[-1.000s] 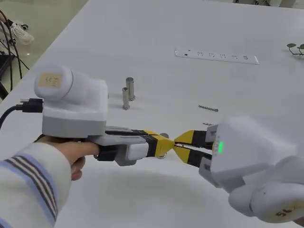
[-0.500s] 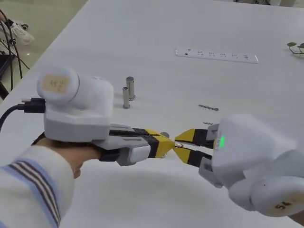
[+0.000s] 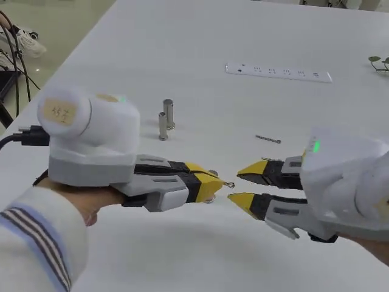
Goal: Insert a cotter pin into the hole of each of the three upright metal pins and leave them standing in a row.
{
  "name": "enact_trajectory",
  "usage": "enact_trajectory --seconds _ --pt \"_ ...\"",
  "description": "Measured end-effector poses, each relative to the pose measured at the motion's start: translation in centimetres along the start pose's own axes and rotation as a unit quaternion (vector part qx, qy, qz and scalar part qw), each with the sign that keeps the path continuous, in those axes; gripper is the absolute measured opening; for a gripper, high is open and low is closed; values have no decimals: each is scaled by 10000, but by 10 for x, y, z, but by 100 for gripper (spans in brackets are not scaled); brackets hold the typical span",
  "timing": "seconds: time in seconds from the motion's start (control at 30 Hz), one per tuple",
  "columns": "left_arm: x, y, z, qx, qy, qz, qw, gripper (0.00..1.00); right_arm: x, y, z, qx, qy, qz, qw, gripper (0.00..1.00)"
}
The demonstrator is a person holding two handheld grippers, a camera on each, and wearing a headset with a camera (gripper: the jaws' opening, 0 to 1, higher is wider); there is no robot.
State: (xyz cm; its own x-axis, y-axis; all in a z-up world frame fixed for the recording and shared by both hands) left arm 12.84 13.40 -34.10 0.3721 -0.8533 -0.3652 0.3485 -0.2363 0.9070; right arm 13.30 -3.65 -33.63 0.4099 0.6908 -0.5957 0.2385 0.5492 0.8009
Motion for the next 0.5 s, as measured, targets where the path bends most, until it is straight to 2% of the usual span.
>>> enact_trajectory --seconds 0.1,0.17,0.33,0.43,0.47,0.5 --pt "-2 1 2 211 -74 56 9997 0 -2 1 3 359 101 161 9992 11" --pt "-2 1 2 266 -70 45 9996 0 -3 1 3 416 191 167 9988 11" --pt "-3 0 5 501 -183 56 9986 0 -3 2 0 311 271 121 9991 9" --pt "-2 0 6 537 -272 49 9982 0 -3 2 -2 257 319 79 9991 8" --pt "-2 -1 7 711 -318 16 9970 0 -3 2 -3 231 372 30 9990 8" --pt "-2 -1 8 748 -342 2 9966 0 -3 2 -4 204 405 4 9990 8"
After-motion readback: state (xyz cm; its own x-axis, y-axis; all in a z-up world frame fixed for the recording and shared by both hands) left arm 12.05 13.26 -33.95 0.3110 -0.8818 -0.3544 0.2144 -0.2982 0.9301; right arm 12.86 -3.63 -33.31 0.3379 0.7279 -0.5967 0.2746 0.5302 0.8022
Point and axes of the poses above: the centre of the closed fingertips' face, and the gripper's own axes: x roughly forward along the fingers, z roughly to its right, y roughly out of its top, the point moved 10 cm from there along -x, roughly backward along the fingers, and after that the axes turned 10 degrees about x, right-handed, at the moved point
